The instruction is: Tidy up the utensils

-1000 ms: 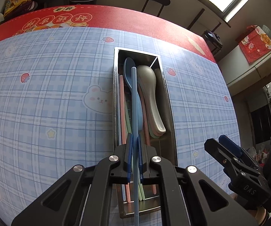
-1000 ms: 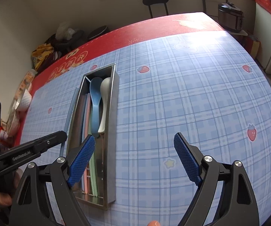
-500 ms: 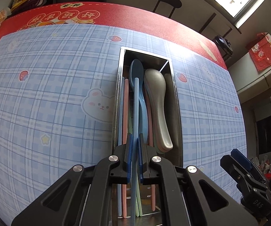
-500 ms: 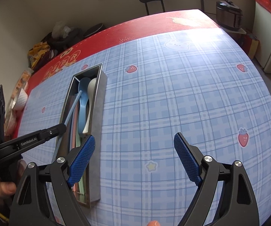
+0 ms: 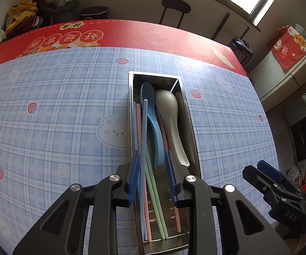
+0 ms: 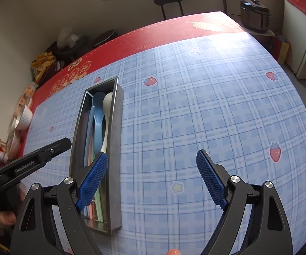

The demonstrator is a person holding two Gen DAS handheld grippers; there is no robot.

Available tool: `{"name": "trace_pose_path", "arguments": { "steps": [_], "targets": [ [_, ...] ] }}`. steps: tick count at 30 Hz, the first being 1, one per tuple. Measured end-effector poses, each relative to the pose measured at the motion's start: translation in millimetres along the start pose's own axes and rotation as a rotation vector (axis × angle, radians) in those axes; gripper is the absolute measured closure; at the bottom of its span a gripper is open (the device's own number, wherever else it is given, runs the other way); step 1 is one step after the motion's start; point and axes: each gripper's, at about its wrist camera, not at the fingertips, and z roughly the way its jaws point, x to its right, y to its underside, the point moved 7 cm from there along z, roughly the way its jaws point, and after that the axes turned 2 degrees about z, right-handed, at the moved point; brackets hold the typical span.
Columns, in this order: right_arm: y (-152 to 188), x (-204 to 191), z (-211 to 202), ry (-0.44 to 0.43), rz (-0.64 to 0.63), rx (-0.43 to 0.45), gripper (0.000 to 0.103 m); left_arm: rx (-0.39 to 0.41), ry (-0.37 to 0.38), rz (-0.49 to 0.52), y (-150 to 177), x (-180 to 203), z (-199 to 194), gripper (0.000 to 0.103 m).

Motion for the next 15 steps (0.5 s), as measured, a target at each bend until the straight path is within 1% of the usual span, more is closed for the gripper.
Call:
{"name": "trace_pose_path", "arguments": {
  "steps": [2,4,5,6,7,8,9,10,14,15],
  "targets": [
    [-1,-7,-2,-0.004,-0.003,0.008,0.02,0.024,-0.015,0.015,-2,-5,-11,0.071],
    [-1,-15,-3,-0.001,-0.012,0.01,0.02,0.047,-0.022,0.031,-3,-9,-23,0.061],
    [0,-19,-3,-0.001,-0.016,0.011,0.02,0.059,-0.025,0.041,-4,-11,-29,0.058],
    [0,-23,-4,-0.002,-0.018,0.012,0.02,0.071,-0.025,0.051,-5,-13,-36,0.05],
    [0,-28,-5,-0.003,-0.021,0.015,0.02,0.082,-0.026,0.061,-6,-15,-42,0.04],
    [1,-33,-7,-0.005,-0.025,0.017,0.02,0.091,-0.028,0.066,-6,-17,-49,0.034],
    [2,-39,-9,-0.01,-0.029,0.02,0.02,0.103,-0.028,0.069,-7,-20,-57,0.022],
    [2,-46,-13,-0.014,-0.035,0.026,0.02,0.116,-0.029,0.074,-8,-23,-64,0.015],
    [-3,-70,-37,-0.015,-0.067,0.078,0.02,0.173,-0.055,0.127,-12,-34,-101,0.006],
    [-6,-77,-45,-0.013,-0.077,0.099,0.02,0.197,-0.062,0.138,-13,-37,-113,0.006]
  ]
}}
